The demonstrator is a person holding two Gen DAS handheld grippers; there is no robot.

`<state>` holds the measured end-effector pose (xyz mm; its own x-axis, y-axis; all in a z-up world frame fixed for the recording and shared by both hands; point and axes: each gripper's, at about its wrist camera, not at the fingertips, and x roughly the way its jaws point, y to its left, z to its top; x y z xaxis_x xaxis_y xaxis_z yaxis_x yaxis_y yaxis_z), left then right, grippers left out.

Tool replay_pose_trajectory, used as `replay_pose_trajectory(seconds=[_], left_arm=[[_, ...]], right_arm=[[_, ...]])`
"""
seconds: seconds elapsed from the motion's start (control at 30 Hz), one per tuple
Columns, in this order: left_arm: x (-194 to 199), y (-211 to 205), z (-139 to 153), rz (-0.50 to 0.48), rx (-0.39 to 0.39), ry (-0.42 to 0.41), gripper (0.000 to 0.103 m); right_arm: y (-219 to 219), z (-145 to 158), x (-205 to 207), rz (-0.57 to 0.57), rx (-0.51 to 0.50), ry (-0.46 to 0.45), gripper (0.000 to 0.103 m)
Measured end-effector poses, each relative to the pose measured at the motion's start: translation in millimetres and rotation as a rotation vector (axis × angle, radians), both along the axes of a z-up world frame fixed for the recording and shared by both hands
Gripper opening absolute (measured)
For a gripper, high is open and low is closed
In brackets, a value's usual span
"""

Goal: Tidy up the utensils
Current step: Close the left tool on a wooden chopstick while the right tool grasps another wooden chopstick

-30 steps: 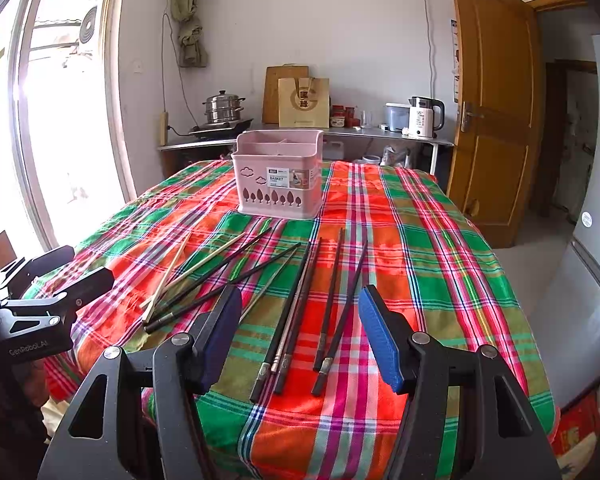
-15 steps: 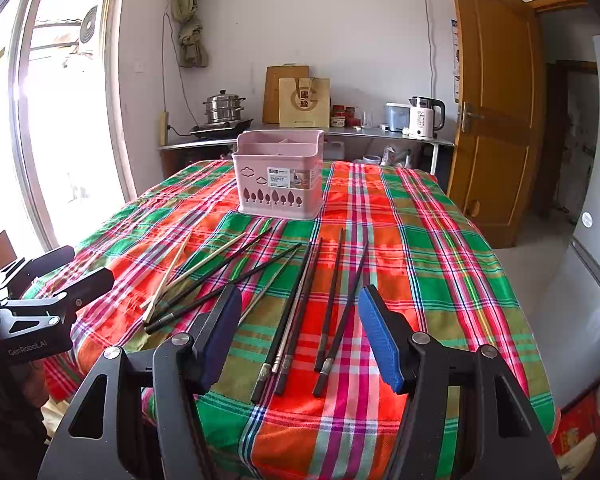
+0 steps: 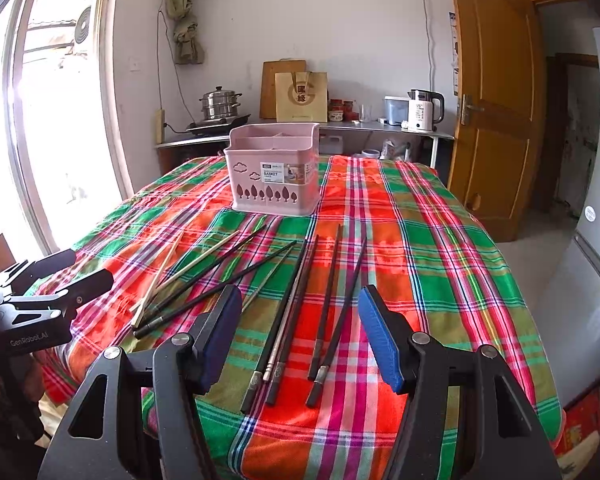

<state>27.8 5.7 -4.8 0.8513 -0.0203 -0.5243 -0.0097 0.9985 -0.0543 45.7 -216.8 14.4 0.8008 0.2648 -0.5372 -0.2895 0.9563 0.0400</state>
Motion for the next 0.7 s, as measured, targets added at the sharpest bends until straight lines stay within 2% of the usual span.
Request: replay_pose_trajectory(seconds=[0.23, 0.33, 0.5, 0.63, 0.7], left_arm=[[41, 14, -10, 0.013, 0.015, 0.076, 0.094], [62, 26, -15, 0.042, 0.013, 0.12, 0.089], [95, 45, -26, 0.026, -0.04, 0.199, 0.086], [116, 54, -33, 0.031, -0.04, 0.254, 0.069], [125, 58, -36, 0.039, -0.049, 0.272, 0.066]], right_arm=[[3, -6, 29, 0.01, 0.003, 0.031, 0.061], [5, -9, 44, 0.018, 0.008, 0.05, 0.061], [10, -17, 75, 0.018, -0.014, 0.094, 0.061], [14, -24, 96, 0.018, -0.041, 0.138, 0.043], [17, -28, 107, 0.029, -0.045, 0.159, 0.038]])
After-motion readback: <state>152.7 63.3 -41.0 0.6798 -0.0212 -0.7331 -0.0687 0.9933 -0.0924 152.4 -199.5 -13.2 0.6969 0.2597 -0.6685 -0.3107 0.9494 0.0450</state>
